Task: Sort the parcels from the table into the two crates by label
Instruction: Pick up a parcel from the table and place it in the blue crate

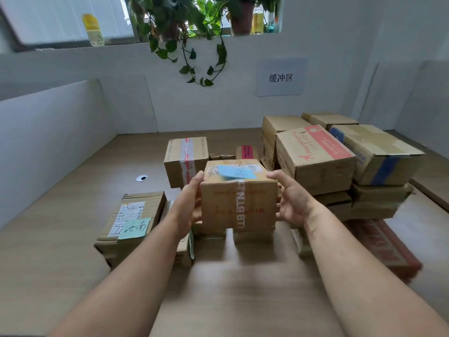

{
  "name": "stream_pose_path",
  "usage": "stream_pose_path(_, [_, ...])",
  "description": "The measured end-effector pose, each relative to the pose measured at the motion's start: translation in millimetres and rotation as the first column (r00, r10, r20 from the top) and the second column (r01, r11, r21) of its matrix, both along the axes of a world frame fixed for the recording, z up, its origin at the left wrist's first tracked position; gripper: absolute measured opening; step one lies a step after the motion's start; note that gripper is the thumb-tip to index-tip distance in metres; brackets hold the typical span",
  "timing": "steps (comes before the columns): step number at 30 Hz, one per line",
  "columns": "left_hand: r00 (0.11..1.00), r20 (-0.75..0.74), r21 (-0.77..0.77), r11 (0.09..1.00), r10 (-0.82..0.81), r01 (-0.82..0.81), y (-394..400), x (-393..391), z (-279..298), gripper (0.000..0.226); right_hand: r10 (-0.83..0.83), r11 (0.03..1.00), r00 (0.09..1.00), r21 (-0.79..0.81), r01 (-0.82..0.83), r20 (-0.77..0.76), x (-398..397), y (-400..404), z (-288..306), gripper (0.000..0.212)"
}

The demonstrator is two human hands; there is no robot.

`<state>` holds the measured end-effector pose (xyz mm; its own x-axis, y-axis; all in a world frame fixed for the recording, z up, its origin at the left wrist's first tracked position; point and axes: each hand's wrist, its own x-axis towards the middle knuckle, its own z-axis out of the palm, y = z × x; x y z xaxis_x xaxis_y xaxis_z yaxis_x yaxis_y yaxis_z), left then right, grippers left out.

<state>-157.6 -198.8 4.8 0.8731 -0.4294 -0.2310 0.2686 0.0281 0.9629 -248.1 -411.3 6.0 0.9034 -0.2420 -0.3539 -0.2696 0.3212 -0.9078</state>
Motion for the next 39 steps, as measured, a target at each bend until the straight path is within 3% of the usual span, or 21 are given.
stream_pose_path(3, [0.998,-0.003,0.066,0.996,-0.065,0.066,16,-10,2,0.035,0.049,0.998,0.993,0.035,-0.053,0.109,-3,8,-11,0.042])
stream_pose_path(8, [0.989,0.014,0.15,0.978,-0.149,0.145,43,-21,-4,0.055,0.25,0.968,0.957,-0.067,-0.243,0.146,-8,17,-22,0.072])
stream_pose_path(12, [0.997,0.068,0.121,0.993,-0.024,0.016,57,-36,-16,0.059,0.385,0.922,0.916,-0.093,-0.376,0.115,-9,28,-30,0.089])
stream_pose_path(24, [0.981,0.146,0.117,0.982,0.129,-0.146,125,-64,-35,0.075,0.49,0.87,0.866,-0.127,-0.477,0.098,11,86,-59,0.11])
stream_pose_path(29, [0.954,0.23,0.157,0.96,0.194,-0.233,169,-78,-40,0.071,0.541,0.839,0.836,-0.122,-0.53,0.094,20,119,-64,0.101])
stream_pose_path(34, [0.888,0.306,0.256,0.869,0.342,-0.423,233,-93,-46,0.057,0.612,0.791,0.786,-0.082,-0.607,0.087,36,174,-68,0.096])
stream_pose_path(39, [0.832,0.335,0.348,0.763,0.442,-0.546,312,-118,-57,0.064,0.698,0.715,0.715,-0.096,-0.693,0.035,47,248,-79,0.103])
